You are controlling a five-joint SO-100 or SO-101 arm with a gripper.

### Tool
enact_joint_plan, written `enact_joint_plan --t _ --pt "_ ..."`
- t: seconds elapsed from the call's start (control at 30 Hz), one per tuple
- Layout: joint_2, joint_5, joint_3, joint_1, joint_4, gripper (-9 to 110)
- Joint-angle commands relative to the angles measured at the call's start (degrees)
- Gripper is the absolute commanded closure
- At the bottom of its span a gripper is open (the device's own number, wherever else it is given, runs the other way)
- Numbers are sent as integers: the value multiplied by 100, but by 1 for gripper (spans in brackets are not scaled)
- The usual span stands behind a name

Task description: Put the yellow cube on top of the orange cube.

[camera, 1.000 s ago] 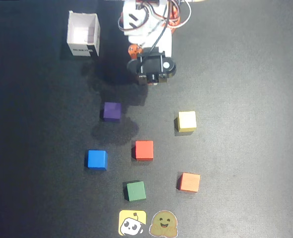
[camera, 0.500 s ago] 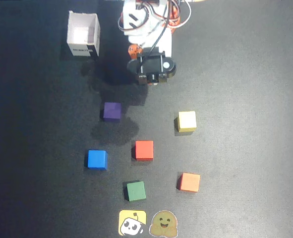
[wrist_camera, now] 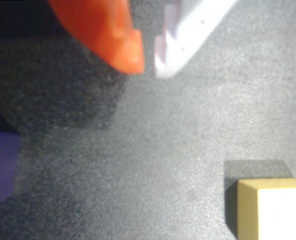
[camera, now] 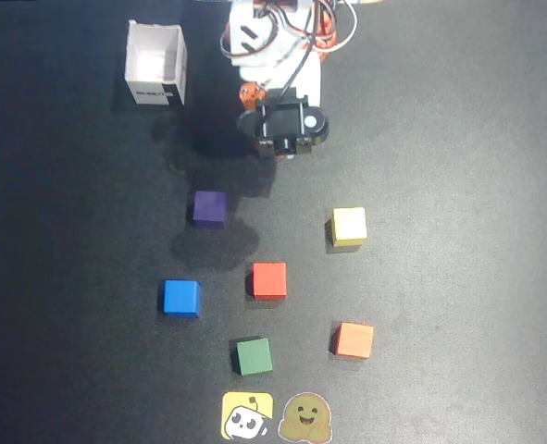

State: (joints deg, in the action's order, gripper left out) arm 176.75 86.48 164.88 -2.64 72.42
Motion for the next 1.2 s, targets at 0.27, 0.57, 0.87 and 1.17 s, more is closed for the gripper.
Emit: enact_joint_plan --t 0.27,0.57,0.87,1.17 --pt "44 26 -26 -18 18 101" --pt "44 26 -26 -18 18 101" --pt "44 26 -26 -18 18 101" --pt "44 26 -26 -18 18 101"
